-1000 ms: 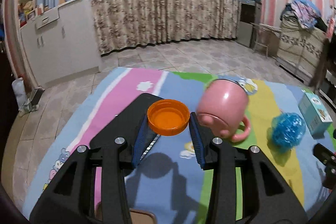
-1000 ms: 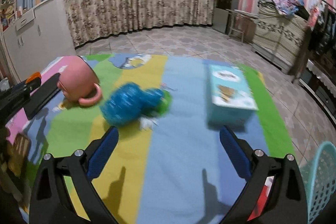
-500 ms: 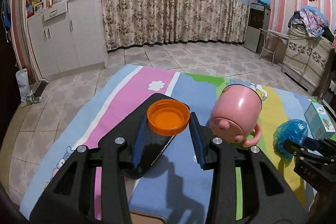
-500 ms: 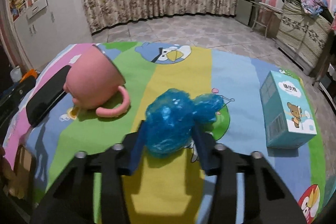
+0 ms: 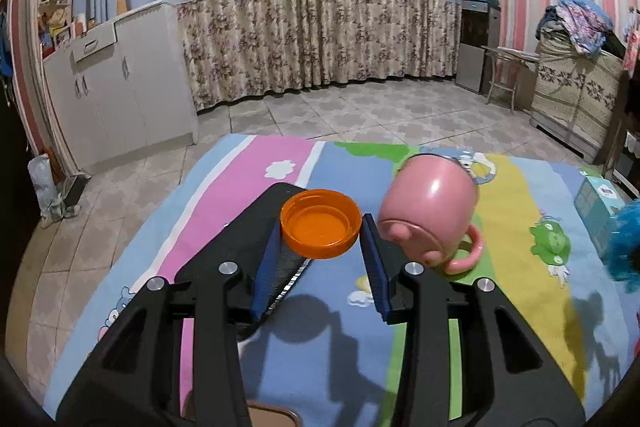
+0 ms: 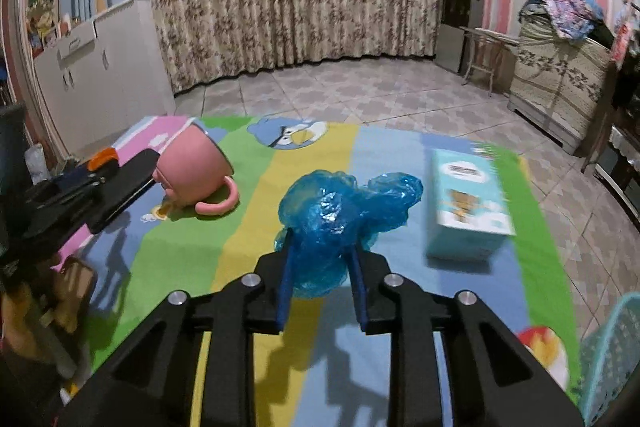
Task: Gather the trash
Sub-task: 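Carry the orange lid in the left tool and blue bag in the right tool to the basket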
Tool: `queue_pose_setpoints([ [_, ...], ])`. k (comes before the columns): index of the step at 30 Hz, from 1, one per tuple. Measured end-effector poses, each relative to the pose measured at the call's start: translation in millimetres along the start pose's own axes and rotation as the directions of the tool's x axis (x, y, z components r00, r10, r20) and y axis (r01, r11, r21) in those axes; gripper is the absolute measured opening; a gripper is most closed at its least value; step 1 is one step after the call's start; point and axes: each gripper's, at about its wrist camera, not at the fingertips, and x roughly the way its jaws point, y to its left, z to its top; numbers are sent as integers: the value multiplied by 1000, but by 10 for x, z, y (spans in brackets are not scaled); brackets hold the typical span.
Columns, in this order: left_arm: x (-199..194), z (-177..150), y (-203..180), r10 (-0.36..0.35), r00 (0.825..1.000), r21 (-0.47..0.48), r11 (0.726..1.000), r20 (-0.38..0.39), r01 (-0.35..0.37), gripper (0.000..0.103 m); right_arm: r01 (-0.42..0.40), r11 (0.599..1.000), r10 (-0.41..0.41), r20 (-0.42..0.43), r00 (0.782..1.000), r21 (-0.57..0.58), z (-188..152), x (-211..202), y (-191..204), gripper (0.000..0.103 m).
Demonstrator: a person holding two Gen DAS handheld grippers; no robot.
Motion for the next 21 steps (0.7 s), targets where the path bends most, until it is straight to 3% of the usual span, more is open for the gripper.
queue_pose_setpoints([
  [6,-402,31,-263,-76,997,25,997,24,76,39,81,995,-84,51,995,62,-215,-728,-646,25],
  [13,-946,-57,-742,-181,982,73,981,47,178,39,221,958,-236,63,970,182,-675,-1318,-1592,25],
  [21,-1327,-203,-1478,-259,965,164,955,50,248,39,348,885,-378,41,925,308,-1069,-1506,-2482,25],
])
